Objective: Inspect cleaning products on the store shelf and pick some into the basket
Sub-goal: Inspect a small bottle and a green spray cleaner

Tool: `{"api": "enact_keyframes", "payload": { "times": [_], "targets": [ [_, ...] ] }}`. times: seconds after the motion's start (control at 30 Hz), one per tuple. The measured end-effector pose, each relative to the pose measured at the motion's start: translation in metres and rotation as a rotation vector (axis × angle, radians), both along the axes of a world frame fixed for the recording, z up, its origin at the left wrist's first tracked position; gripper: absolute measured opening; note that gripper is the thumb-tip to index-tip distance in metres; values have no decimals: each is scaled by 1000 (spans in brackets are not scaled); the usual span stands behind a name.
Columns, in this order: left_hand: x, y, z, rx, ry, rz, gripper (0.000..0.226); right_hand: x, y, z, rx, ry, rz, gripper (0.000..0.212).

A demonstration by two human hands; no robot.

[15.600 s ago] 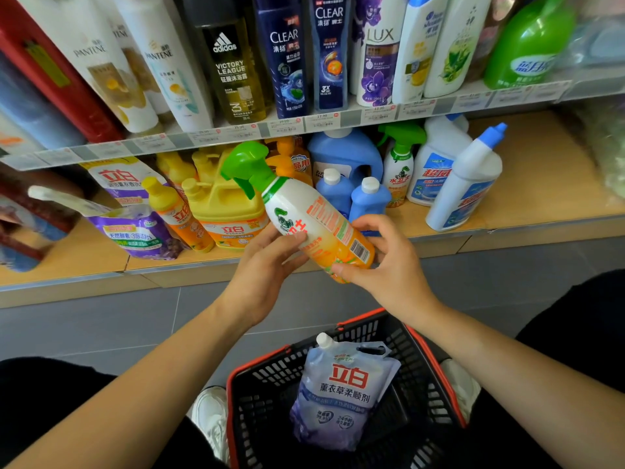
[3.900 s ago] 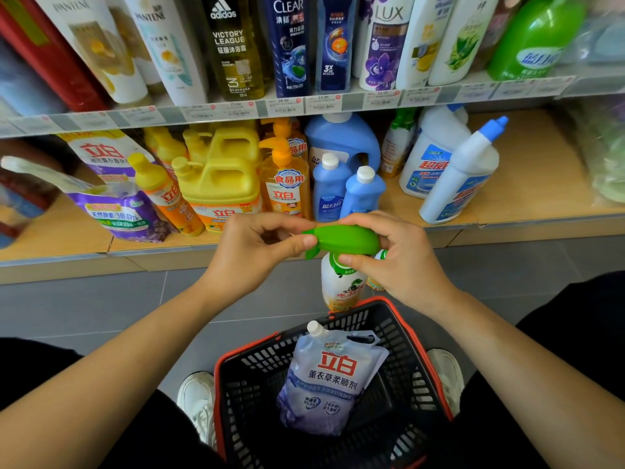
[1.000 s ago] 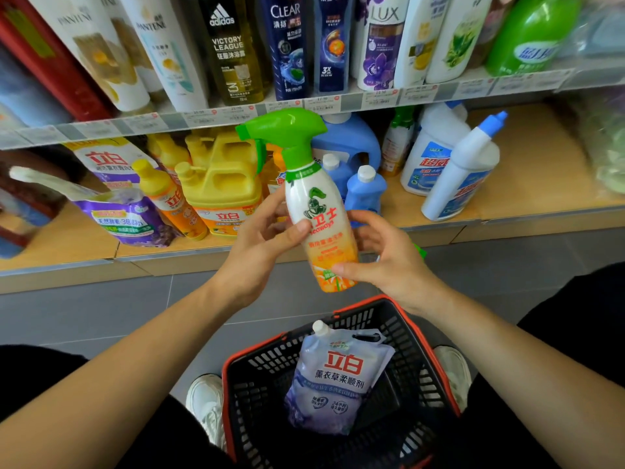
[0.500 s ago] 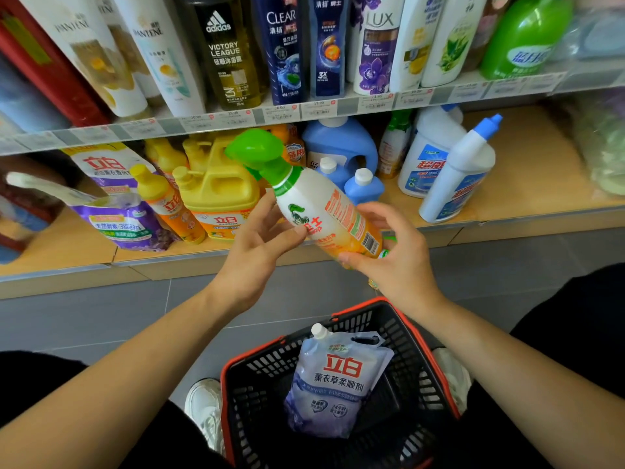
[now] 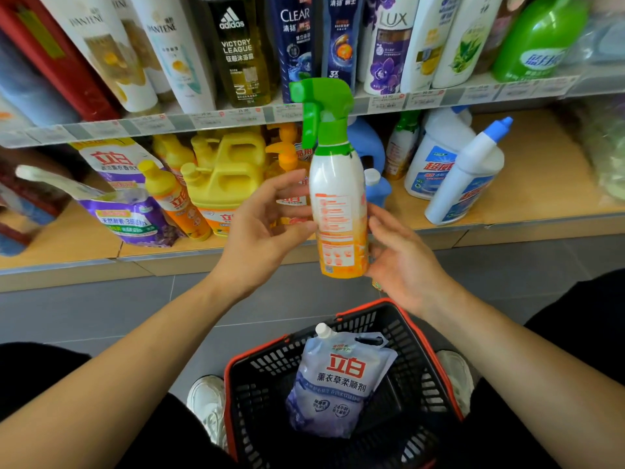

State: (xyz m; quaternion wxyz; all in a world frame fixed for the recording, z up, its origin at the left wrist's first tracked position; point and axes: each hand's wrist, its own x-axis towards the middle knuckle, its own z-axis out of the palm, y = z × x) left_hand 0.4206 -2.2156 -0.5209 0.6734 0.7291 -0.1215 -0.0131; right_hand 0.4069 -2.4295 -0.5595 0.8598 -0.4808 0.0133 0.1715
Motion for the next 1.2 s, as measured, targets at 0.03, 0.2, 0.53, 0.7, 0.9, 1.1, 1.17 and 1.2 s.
{"api": "enact_keyframes", "payload": {
  "times": [0.03, 0.2, 0.53, 0.7, 0.9, 1.1, 1.17, 1.2],
  "targets": [
    [0, 0, 0, 9, 8, -5, 63, -1, -1, 1, -3, -17, 33, 43],
    [-1, 0, -1, 21, 42, -23, 65, -4, 1, 3, -73, -25, 31, 65],
    [-4, -4, -3, -130, 219, -132, 50, -6, 3, 13, -85, 31, 95, 55],
    [-1, -4, -6, -120, 181, -4, 57, -8, 3, 11, -120, 15, 48, 66],
    [2, -1, -5, -10, 26, 139, 46, 0, -7, 17, -25, 54, 54, 35],
    [10, 18, -1, 735, -755, 73, 66, 1, -11, 17, -252, 15, 83, 32],
    [15, 21, -3, 900, -774, -73, 78, 0, -10, 16, -331, 17, 97, 37],
    [15, 21, -6, 932, -749, -138, 80, -1, -9, 15, -357, 17, 109, 39]
  ]
}}
